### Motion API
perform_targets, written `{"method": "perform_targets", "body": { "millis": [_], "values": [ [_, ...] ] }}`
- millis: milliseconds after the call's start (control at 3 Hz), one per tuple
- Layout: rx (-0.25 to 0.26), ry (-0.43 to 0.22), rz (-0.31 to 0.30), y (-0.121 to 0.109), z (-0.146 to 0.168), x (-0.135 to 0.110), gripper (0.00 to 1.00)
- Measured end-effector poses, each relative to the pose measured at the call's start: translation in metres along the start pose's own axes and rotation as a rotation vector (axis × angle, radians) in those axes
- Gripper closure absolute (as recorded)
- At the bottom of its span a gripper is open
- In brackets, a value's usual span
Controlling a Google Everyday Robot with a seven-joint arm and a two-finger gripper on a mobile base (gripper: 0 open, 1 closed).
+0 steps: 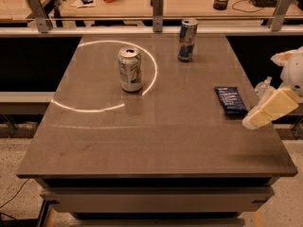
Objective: Move rxbar blueberry near redbull can
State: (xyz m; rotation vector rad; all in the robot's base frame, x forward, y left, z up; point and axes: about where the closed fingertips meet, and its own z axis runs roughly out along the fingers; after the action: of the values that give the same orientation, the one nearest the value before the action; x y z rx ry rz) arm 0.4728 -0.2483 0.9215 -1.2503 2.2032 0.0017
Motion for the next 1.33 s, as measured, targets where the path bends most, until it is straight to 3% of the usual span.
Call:
{"method": "perform_targets", "body": {
  "millis": [333,667,1000,1333],
  "values": [
    [0.017,0.009,0.096,-0.013,0.024,0.01,0.0],
    [0.001,0.013,0.228,-0.023,0.05,0.012,0.0],
    [-0.022,0.009,0.312,-0.026,0.073,0.012,0.0],
    [-0.034,-0.004,0.333,-0.023,0.09,0.006,0.0]
  ]
}}
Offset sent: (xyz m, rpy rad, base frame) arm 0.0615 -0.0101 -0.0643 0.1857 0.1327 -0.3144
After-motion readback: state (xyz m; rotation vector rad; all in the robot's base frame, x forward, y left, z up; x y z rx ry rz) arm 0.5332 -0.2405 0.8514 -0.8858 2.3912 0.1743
